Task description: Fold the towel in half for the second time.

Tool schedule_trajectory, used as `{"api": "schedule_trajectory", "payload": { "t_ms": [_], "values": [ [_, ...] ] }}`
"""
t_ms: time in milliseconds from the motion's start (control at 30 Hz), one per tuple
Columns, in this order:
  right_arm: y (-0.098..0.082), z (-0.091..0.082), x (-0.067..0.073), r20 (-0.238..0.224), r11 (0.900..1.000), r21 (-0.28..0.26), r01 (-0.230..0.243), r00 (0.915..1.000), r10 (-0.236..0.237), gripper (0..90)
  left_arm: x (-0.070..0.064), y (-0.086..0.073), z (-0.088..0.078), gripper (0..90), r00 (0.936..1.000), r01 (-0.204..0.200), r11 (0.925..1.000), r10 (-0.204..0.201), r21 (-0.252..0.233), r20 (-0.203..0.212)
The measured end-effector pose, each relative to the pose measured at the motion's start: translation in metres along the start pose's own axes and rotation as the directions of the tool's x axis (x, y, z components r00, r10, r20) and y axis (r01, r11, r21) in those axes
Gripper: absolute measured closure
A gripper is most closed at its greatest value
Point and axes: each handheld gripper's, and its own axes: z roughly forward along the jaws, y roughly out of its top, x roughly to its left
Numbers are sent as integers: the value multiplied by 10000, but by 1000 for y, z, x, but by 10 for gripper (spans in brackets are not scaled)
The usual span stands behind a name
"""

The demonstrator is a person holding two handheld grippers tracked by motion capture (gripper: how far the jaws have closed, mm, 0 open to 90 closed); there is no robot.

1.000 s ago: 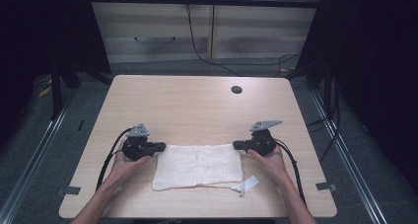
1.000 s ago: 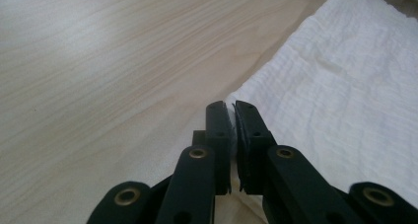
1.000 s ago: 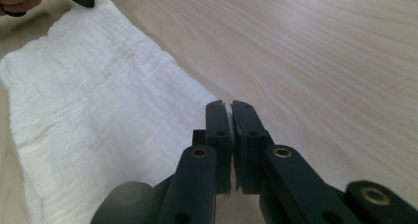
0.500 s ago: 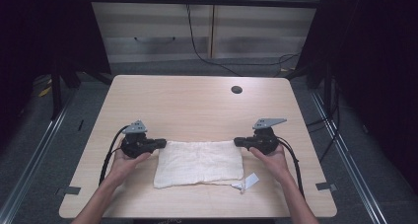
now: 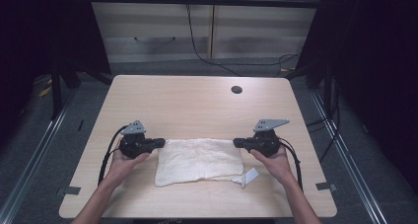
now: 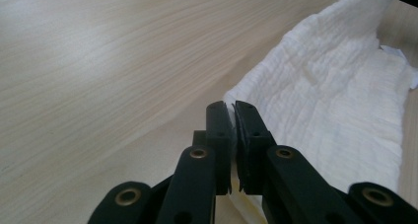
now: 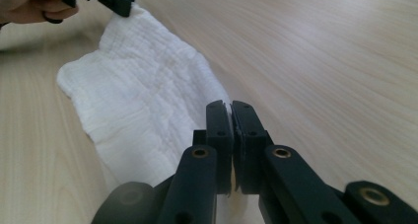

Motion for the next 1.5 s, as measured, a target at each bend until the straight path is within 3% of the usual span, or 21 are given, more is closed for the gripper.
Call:
{"api": "schedule_trajectory", "payload": {
  "t_ms": [333, 500, 733, 933, 967, 1033, 1100, 1200, 1267, 1500],
  "values": [
    [-12, -14, 28, -444, 9990, 57, 438, 9981, -435, 871, -2, 0, 0, 862, 9998, 25, 10000, -26, -54, -204],
    [-20, -15, 45, -761, 9970, 278, 727, 9946, -704, 871, -4, 0, 0, 865, 9994, 29, 10000, -32, -89, -345],
    [-31, -12, 63, -1335, 9948, 606, 821, 9883, -734, 870, -4, 0, 0, 866, 9986, 94, 9998, -102, -156, -517],
    [-46, -4, 78, -2035, 9914, 1043, 785, 9775, -560, 870, -5, 0, 1, 866, 9980, 69, 9999, -78, -156, -628],
    [-48, -1, 81, -2351, 9914, 1103, 706, 9710, -430, 869, -6, 0, 2, 866, 9977, 44, 9999, -53, -123, -674],
    [-48, 1, 83, -2514, 9915, 1122, 660, 9672, -359, 870, -6, 0, 3, 867, 9971, 67, 9998, -80, -170, -755],
    [-45, 0, 84, -2360, 9929, 975, 688, 9708, -441, 869, -7, 0, 3, 866, 9967, 84, 9998, -99, -189, -800],
    [-37, -6, 82, -2431, 9979, 465, 459, 9694, -332, 870, -6, 0, 3, 867, 9956, 162, 9995, -187, -279, -918],
    [-29, -9, 80, -1840, 9963, 481, 706, 9810, -607, 872, -5, 1, 3, 867, 9944, 235, 9988, -277, -421, -1019],
    [5, -14, 41, -961, 9991, -138, 412, 9945, -424, 876, -7, 6, 2, 866, 9941, 214, 9973, -287, -703, -1050]
  ]
}}
